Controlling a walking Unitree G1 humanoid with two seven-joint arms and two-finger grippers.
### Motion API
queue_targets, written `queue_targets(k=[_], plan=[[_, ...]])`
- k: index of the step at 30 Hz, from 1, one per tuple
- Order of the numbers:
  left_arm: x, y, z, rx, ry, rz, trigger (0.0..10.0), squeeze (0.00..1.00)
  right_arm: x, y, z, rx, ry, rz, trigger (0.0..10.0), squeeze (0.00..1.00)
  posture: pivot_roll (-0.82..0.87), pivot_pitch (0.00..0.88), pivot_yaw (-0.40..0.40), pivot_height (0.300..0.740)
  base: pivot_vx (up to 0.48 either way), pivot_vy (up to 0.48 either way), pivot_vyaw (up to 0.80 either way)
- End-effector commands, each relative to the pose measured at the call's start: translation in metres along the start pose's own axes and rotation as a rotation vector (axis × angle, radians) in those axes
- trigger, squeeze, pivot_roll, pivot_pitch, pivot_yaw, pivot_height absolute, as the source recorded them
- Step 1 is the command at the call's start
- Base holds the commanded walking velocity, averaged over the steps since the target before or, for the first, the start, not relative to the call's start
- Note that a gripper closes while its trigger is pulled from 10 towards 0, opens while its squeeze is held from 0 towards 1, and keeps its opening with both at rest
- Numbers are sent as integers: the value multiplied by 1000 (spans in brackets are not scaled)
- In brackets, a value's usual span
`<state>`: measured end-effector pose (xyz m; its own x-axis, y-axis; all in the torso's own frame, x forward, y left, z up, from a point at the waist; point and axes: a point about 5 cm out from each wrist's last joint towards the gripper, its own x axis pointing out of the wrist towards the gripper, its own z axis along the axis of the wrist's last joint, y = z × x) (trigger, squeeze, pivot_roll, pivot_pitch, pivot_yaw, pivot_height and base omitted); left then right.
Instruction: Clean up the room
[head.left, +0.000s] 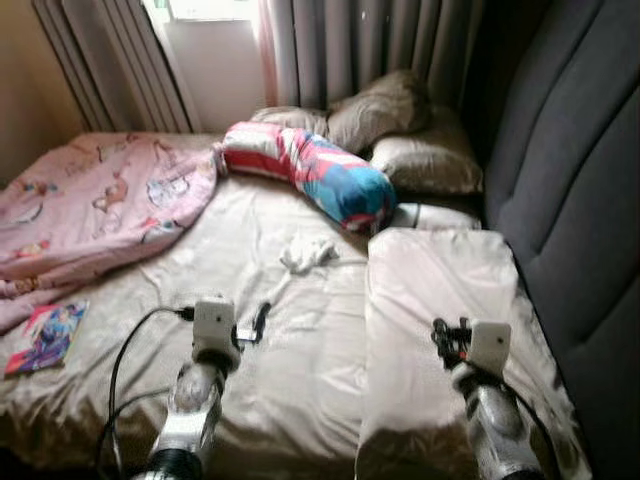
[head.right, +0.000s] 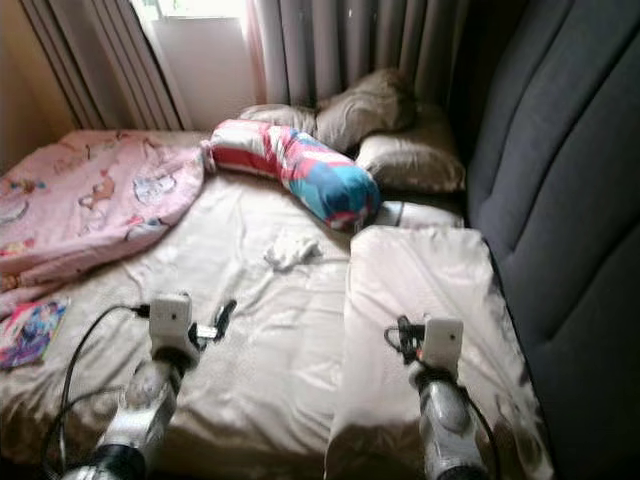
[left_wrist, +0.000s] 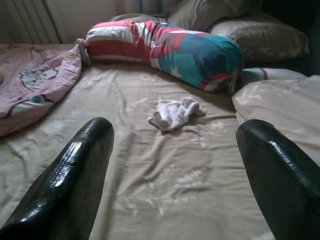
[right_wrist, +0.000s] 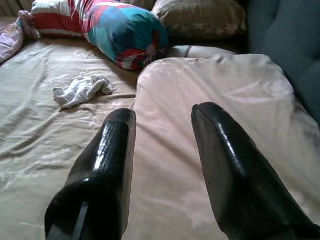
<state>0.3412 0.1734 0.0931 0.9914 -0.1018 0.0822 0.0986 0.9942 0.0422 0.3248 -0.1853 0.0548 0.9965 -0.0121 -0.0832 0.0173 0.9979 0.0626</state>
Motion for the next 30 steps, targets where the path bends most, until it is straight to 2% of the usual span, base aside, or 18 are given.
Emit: queue_targets(k=[1, 3, 5, 8, 13, 18, 19, 21, 30], plan=[[-1, 5, -3, 3, 28, 12, 10000, 0, -1, -1, -5, 8, 32, -7, 10000, 0, -13, 70, 22, 740, 0, 0, 0], [-3, 4, -8, 1, 49, 17, 10000, 0, -6, -13, -20, 97, 145, -85, 10000, 0, -8, 70, 17, 740, 0, 0, 0], [-4, 4, -9, -1, 55, 24, 10000, 0, -8, -16, -22, 108, 144, -114, 10000, 0, -5, 70, 17, 740, 0, 0, 0], [-5, 5, -12, -12, 66, 29, 10000, 0, -10, -13, -23, 79, 130, -92, 10000, 0, -6, 71, 18, 740, 0, 0, 0], [-12, 10, -26, -36, 155, 62, 10000, 0, -17, -11, -35, 70, 187, -79, 10000, 0, -11, 72, 15, 740, 0, 0, 0], [-24, 12, -45, -28, 249, 72, 10000, 0, -34, -24, -59, 39, 332, -148, 10000, 0, -4, 73, 12, 740, 0, 0, 0], [-31, 13, -54, -20, 305, 80, 10000, 0, -42, -29, -68, 41, 380, -174, 10000, 0, -3, 73, 13, 740, 0, 0, 0], [-38, 14, -63, -15, 356, 82, 10000, 0, -49, -33, -75, 50, 419, -194, 10000, 0, -3, 73, 13, 740, 0, 0, 0], [-49, 14, -76, -35, 437, 86, 10000, 0, -70, -44, -93, 56, 494, -166, 10000, 0, -7, 78, 15, 740, 0, 28, 0]])
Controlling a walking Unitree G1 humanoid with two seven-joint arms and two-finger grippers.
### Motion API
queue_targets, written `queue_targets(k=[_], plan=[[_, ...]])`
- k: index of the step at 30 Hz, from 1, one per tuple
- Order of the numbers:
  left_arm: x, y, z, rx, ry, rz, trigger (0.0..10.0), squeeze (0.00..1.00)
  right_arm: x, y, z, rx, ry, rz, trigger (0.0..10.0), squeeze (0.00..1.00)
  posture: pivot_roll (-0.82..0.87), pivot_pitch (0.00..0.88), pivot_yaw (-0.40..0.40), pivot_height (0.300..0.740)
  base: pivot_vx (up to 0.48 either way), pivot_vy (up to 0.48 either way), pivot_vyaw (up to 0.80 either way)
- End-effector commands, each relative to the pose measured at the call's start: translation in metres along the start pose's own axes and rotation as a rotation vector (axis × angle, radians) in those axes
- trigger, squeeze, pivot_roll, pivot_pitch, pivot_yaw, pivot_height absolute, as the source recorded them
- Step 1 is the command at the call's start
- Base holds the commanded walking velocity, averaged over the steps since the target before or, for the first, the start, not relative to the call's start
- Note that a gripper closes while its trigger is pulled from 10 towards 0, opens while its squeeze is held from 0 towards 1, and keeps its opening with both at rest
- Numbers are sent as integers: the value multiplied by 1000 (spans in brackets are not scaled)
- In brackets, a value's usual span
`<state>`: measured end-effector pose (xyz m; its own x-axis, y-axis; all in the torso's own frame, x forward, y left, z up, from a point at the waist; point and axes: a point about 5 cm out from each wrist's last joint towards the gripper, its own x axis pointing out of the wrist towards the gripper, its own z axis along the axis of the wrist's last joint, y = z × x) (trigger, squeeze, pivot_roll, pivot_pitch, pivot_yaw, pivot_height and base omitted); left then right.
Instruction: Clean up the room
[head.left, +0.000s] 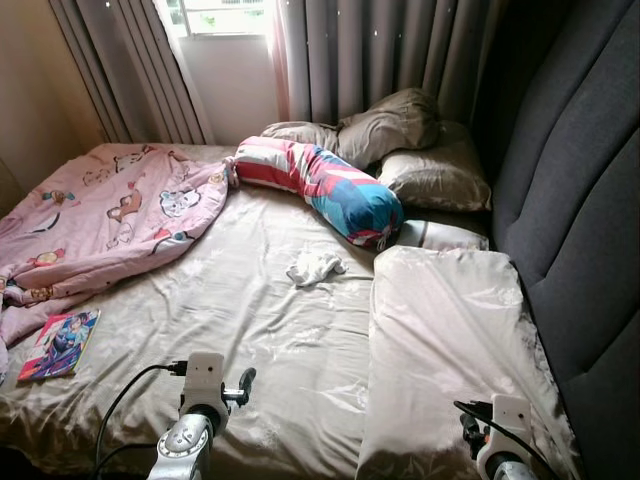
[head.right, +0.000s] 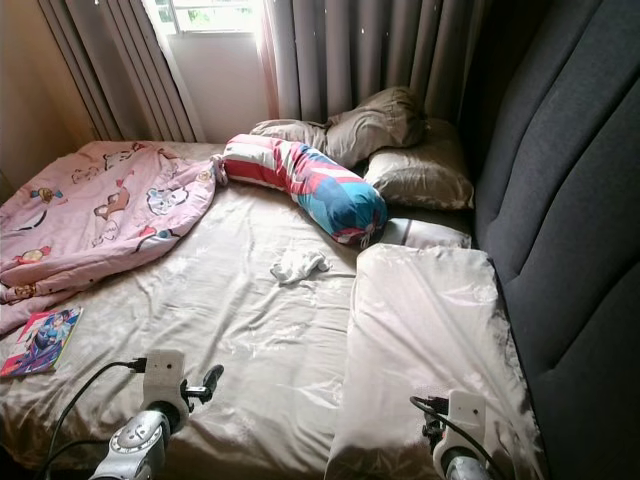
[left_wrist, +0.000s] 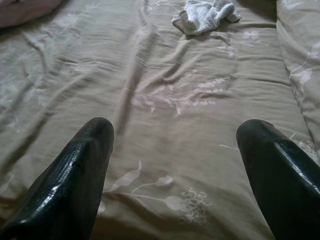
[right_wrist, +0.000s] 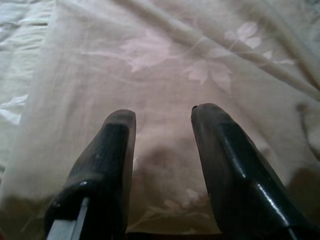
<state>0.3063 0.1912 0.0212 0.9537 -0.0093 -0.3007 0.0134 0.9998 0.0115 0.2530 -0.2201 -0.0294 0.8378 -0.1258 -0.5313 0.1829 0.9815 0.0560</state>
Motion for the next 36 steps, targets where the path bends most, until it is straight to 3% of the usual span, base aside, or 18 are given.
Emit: queue_targets(k=[1, 4, 10, 20, 28, 36], plan=[[-3, 3, -9, 7, 49, 5, 10000, 0, -3, -4, -8, 8, 30, -1, 10000, 0, -7, 78, 15, 740, 0, 251, 0], [-4, 3, -12, 6, 63, 5, 10000, 0, -4, -5, -10, 1, 43, 15, 10000, 0, -5, 77, 14, 740, 0, 348, 0], [-15, 9, -36, 9, 172, 33, 10000, 0, -6, -7, -15, 9, 60, 27, 10000, 0, -4, 77, 14, 740, 0, 0, 0], [-30, 19, -60, 21, 277, 49, 10000, 0, -6, -7, -16, 25, 73, 15, 10000, 0, -4, 77, 18, 740, 0, 379, 0], [-34, 19, -67, 21, 305, 53, 10000, 0, -5, -4, -15, 29, 72, 22, 10000, 0, -5, 72, 23, 740, 0, 479, 0], [-29, 15, -63, 23, 318, 52, 10000, 0, -5, -4, -16, 36, 71, 30, 10000, 0, -7, 61, 25, 740, 0, 480, 0]])
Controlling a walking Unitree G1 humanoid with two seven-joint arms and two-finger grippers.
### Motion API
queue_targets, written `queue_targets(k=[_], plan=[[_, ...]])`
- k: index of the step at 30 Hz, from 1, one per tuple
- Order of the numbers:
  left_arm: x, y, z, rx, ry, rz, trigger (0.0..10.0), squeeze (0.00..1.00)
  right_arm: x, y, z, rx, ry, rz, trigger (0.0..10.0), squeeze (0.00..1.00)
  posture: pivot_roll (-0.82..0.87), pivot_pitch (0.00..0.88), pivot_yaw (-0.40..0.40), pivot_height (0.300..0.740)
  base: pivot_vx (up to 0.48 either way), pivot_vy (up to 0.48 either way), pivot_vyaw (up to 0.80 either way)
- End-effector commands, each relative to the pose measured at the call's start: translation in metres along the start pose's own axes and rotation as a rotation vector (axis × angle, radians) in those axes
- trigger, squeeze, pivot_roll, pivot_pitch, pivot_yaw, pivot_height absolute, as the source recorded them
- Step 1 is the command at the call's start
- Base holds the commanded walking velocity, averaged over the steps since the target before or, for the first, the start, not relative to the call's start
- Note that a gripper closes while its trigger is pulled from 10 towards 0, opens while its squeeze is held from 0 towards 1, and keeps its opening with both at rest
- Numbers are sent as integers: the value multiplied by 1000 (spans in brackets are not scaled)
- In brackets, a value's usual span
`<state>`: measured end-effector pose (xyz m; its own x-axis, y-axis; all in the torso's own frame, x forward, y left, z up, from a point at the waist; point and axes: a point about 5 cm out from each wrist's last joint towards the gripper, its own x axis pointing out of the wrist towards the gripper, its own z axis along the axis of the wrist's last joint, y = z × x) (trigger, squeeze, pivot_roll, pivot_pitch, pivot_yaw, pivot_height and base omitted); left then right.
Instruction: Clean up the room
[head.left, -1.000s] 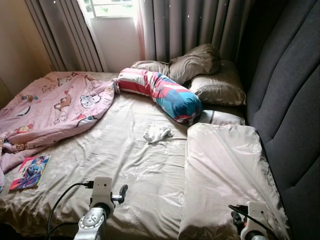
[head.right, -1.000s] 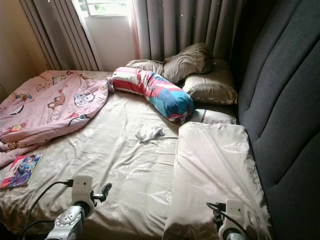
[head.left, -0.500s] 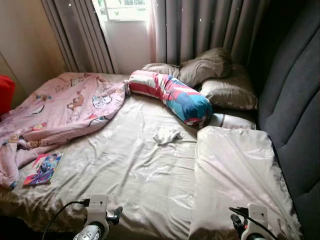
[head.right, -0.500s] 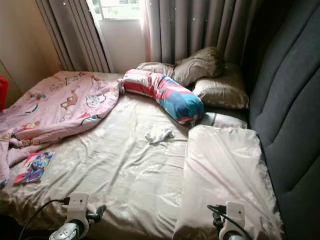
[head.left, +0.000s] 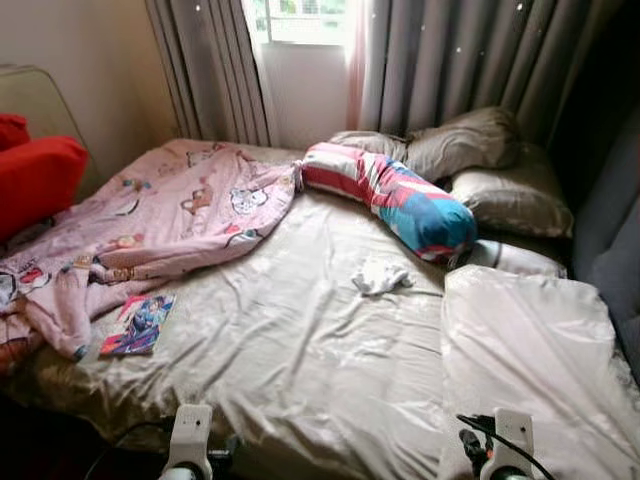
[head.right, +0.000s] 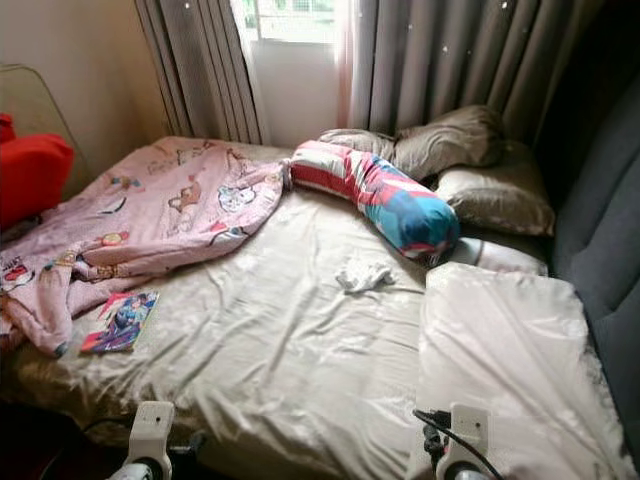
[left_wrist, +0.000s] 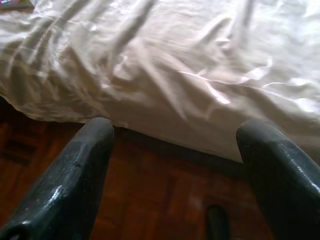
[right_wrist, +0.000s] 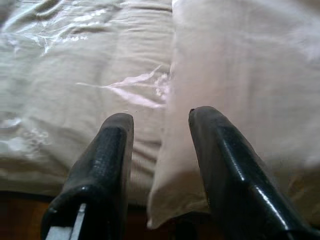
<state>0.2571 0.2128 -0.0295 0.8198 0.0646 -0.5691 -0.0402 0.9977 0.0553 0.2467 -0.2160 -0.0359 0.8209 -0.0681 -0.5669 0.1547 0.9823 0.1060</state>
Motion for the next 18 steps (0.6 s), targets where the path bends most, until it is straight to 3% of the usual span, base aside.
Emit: queue_targets(k=[1, 12, 18], plan=[[2, -6, 2, 9, 16, -14, 10000, 0, -3, -7, -6, 11, 23, -21, 10000, 0, -7, 61, 25, 740, 0, 480, 0], [-4, -7, -15, 9, 38, -15, 10000, 0, -4, -7, -7, 20, 22, -17, 10000, 0, -6, 56, 25, 740, 0, 480, 0], [-7, 6, -18, 8, 47, -2, 10000, 0, -4, -8, -8, 23, 23, -14, 10000, 0, -4, 59, 26, 740, 0, 480, 0]])
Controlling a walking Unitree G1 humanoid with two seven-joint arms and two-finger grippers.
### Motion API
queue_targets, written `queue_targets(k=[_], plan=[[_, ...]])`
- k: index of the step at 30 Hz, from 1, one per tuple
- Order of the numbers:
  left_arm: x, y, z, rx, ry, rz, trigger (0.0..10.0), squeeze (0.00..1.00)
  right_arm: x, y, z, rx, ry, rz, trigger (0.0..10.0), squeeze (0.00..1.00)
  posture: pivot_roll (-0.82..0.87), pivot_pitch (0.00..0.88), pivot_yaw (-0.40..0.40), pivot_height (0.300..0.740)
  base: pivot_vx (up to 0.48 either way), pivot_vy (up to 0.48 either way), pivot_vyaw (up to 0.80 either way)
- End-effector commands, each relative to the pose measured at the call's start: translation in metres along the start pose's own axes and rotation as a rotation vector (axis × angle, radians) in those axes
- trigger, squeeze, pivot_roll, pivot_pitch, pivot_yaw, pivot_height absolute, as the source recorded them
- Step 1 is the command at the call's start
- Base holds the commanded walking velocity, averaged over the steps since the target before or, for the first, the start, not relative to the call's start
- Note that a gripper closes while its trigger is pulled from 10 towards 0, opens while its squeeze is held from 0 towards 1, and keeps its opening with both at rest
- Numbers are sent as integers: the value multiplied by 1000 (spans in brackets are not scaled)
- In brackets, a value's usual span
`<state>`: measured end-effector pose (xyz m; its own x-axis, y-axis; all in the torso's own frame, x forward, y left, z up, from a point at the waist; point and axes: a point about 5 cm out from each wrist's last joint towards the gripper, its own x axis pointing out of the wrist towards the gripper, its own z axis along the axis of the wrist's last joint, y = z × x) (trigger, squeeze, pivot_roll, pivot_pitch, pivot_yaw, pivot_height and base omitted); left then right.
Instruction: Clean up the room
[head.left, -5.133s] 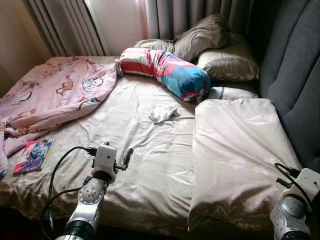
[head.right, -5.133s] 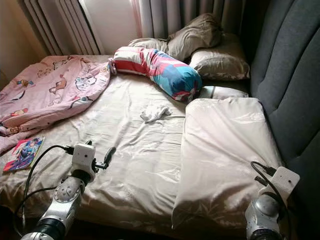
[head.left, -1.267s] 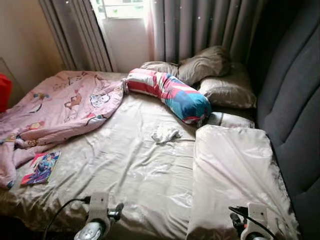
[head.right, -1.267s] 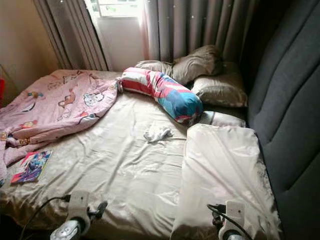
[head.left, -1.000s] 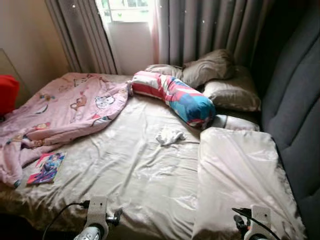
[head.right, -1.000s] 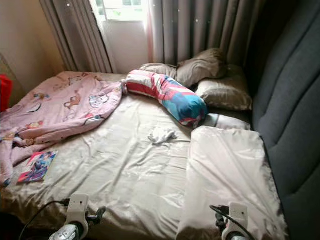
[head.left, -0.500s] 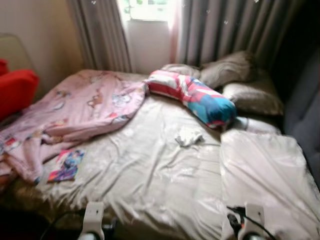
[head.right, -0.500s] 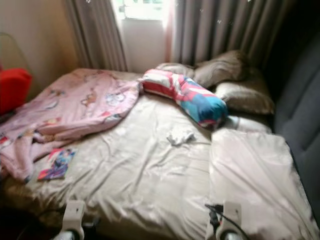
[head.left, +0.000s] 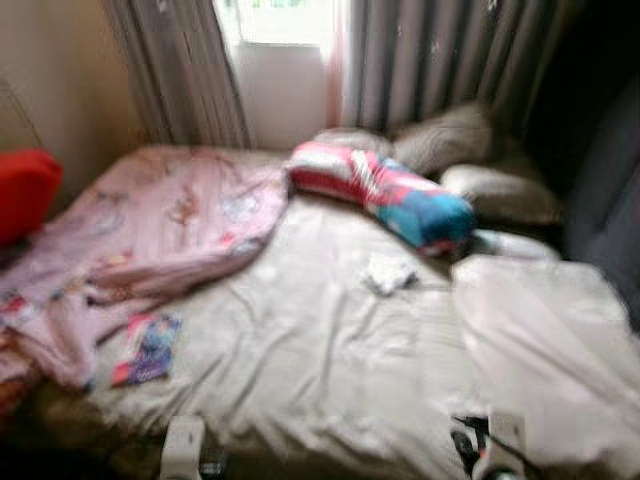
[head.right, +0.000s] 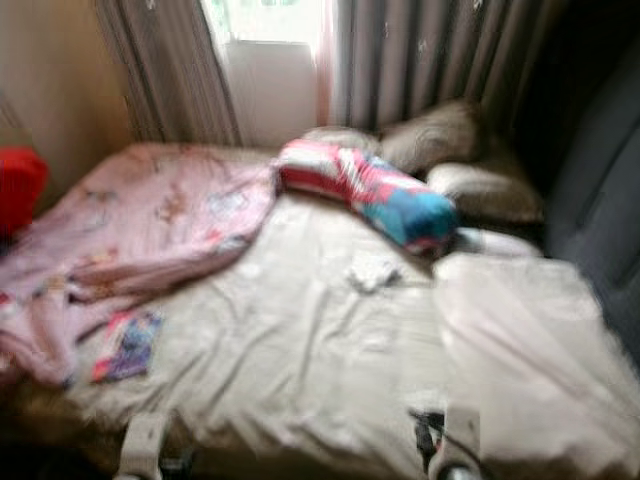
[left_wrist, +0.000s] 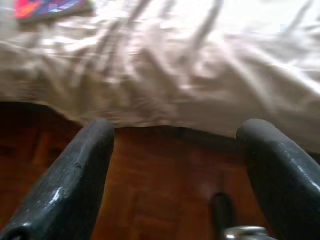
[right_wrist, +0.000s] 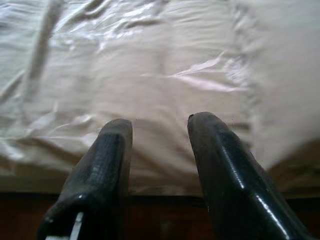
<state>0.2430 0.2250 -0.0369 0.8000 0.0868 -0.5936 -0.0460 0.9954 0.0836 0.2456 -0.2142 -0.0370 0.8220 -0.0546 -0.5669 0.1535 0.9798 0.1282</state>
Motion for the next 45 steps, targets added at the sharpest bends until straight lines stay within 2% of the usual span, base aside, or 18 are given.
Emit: queue_targets(k=[1, 6, 16, 21, 29, 42, 45], plan=[[-1, -4, -4, -12, 15, -21, 10000, 0, -4, -9, -6, 6, 21, -26, 10000, 0, -4, 59, 26, 740, 0, 480, 0], [0, 6, 0, -15, 14, -8, 10000, 0, -4, -9, -7, 10, 22, -23, 10000, 0, -2, 61, 26, 740, 0, 480, 0], [0, 10, 3, -21, 13, -4, 10000, 0, -4, -11, -6, 16, 17, -22, 10000, 0, 0, 68, 24, 740, 0, 480, 0], [0, 8, 2, -24, 11, -7, 10000, 0, -4, -11, -6, 17, 14, -20, 10000, 0, 1, 69, 23, 740, 0, 480, 0], [3, -3, 8, -21, -9, -20, 10000, 0, -4, -10, -5, 20, 13, -7, 10000, 0, 4, 75, 20, 740, 0, 480, 0], [5, -7, 12, -20, -16, -23, 10000, 0, -4, -10, -5, 19, 11, -1, 10000, 0, 5, 80, 20, 740, 0, 480, 0], [6, -8, 14, -21, -23, -22, 10000, 0, -4, -10, -5, 18, 11, 2, 10000, 0, 7, 81, 19, 740, 0, 0, 0]])
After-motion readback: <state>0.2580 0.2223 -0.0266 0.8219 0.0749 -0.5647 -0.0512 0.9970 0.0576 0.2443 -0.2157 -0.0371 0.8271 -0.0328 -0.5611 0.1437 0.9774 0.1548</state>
